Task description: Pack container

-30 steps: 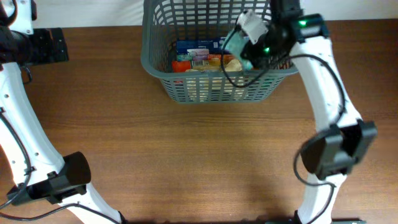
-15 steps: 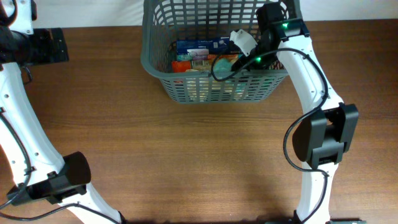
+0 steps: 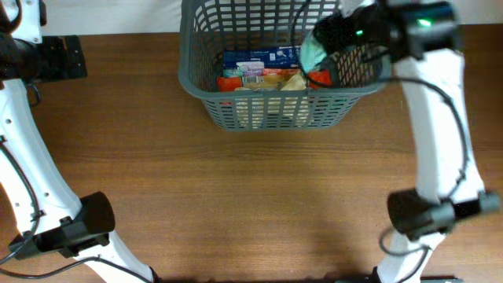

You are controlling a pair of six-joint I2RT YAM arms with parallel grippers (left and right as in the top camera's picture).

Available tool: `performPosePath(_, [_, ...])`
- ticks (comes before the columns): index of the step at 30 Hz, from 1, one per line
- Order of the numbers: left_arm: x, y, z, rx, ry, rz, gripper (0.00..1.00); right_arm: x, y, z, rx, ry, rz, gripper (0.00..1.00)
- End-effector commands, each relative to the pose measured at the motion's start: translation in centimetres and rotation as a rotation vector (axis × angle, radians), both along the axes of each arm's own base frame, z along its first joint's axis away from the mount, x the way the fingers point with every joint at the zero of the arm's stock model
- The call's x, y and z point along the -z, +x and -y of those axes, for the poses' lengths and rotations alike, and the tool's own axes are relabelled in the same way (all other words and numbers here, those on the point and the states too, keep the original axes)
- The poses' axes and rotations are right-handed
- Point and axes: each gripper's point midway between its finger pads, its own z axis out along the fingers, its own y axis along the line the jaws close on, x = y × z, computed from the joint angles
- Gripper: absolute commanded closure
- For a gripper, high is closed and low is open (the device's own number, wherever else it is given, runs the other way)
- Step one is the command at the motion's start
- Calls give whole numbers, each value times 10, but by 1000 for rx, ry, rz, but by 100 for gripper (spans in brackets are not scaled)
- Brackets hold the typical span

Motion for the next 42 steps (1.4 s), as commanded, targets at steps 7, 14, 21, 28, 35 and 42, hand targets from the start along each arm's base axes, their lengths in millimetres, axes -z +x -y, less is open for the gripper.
performPosePath(7, [-2,-2,1,-7,-14,8,1,-4,-14,4,38,3,-20,12])
performPosePath(14, [-2,-2,1,-7,-14,8,1,-16,-18,20,90,-24,12,12])
performPosePath(21, [-2,-2,1,-7,-14,8,1,-95,-64,110,327,-11,200,11])
performPosePath(28, [-2,-2,1,-7,-14,8,1,-124,-119,237,737,122,268,5])
performPosePath(35, [-2,-2,1,-7,-14,8,1,-117,-130,261,743,215,237,1])
performPosePath(42, [-2,-2,1,-7,-14,8,1,-107,-135,259,751,220,190,1])
